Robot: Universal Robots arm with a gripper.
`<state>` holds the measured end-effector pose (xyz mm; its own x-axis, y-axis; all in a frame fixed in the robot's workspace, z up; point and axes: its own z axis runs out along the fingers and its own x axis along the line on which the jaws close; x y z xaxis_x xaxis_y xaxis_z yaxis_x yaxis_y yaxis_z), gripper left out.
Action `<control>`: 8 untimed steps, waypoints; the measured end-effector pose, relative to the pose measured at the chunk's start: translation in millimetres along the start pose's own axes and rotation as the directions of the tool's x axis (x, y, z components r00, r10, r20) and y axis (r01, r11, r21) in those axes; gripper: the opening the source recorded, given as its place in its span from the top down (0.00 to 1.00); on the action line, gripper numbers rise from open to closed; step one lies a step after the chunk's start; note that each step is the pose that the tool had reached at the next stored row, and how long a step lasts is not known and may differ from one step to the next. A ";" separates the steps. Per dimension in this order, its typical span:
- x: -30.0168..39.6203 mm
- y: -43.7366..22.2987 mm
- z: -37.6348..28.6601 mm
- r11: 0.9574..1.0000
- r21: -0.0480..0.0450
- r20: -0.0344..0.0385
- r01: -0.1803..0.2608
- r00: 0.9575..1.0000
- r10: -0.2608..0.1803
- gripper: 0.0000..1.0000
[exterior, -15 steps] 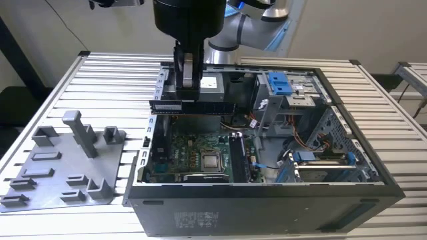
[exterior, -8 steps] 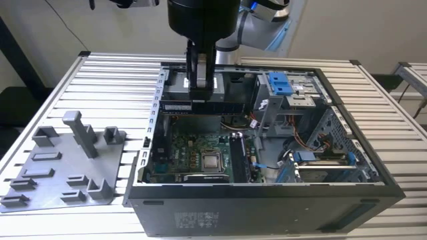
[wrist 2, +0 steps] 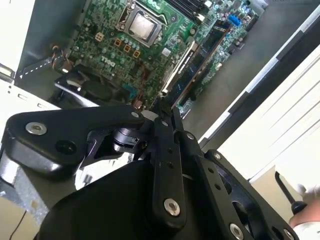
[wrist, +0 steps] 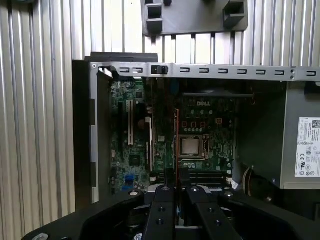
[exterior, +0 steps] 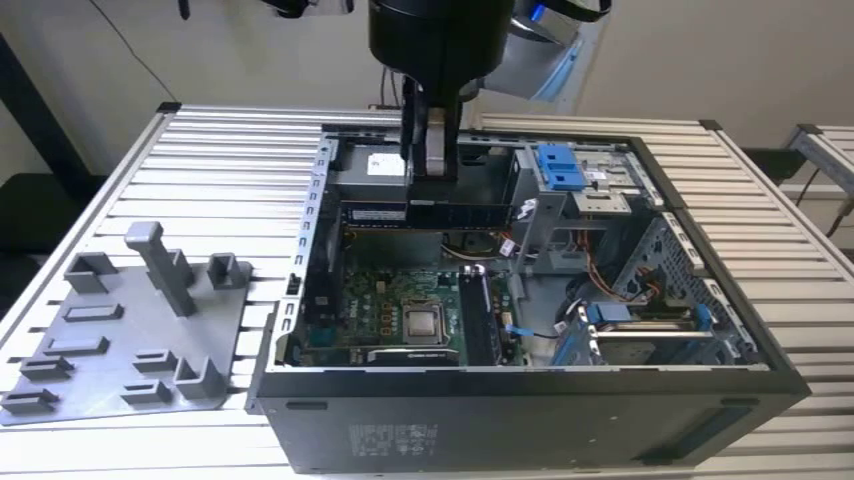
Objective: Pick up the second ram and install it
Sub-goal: 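Pick up the second ram and move it above second insertion slot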
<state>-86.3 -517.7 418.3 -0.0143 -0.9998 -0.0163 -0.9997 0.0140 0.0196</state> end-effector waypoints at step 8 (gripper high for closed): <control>-0.2 -15.7 -0.3 1.000 0.000 0.000 0.000 1.000 0.000 0.86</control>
<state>-70.6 -517.7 418.3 -0.0142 -0.9998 -0.0162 -0.9997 0.0139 0.0196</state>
